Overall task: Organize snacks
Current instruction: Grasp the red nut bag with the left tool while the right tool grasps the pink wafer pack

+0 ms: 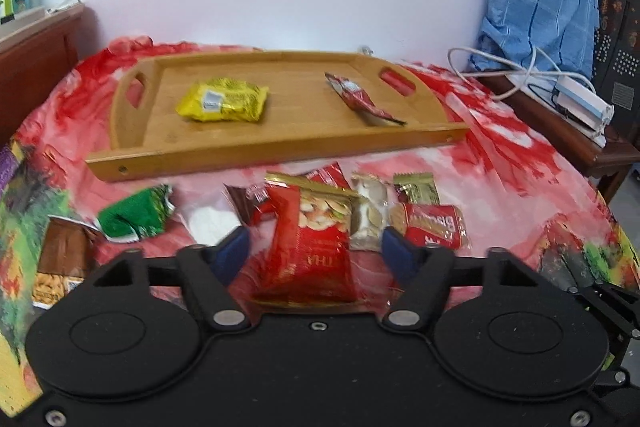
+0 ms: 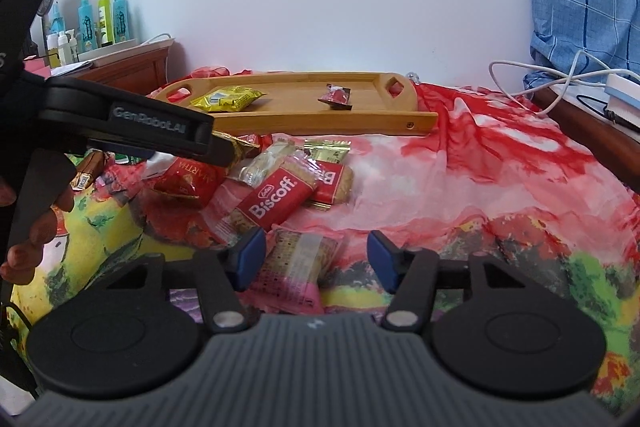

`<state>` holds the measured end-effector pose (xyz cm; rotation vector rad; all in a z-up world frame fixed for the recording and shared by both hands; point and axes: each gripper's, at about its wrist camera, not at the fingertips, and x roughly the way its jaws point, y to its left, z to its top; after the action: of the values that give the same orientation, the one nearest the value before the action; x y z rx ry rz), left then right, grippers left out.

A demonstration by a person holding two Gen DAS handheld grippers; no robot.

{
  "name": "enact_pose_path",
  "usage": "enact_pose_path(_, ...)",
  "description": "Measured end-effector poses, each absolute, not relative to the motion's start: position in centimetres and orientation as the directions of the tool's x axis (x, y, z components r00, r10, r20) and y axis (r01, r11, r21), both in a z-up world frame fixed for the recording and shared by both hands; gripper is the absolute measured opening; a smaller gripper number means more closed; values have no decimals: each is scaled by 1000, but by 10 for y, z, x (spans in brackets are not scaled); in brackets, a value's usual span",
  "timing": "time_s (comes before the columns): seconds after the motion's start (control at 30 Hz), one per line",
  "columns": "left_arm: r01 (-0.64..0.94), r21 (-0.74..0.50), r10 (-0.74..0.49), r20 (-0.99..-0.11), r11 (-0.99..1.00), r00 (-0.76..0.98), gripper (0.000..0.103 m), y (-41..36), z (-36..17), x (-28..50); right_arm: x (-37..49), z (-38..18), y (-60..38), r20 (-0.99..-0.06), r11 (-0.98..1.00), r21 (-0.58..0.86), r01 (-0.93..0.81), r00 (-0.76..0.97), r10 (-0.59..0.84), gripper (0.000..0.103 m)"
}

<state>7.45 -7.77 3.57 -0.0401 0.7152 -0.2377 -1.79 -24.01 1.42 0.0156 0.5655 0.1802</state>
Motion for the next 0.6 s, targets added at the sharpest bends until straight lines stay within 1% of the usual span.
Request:
enact_pose_path(0.07,206,-105,-223,-656,973,721,52,-81,34,75,-19,14,-237,-529,984,51,-173,831,174,56)
enact_pose_path(0.17,209,-68,-201,-664,976,720,49,-86,31,75,-20,13,-232,-529,982,26,-189,831,173,52)
enact_pose_path(0.3,219,-53,-197,-672,974,713,50,-89,30,76,-20,11,-228,-536,980,17,-200,825,178,50)
enact_pose_path(0.43,212,-52,-188,-695,976,694,50,-91,27,80,-19,9,-226,-545,979,18,-203,819,180,46)
enact_pose_path(0.5,205,-58,-186,-702,977,688,46,-91,26,81,-19,7,-226,-551,980,16,-200,816,175,40)
enact_pose_path(0.6,197,-66,-187,-694,978,695,43,-90,29,79,-19,9,-226,-552,979,18,-203,815,179,37)
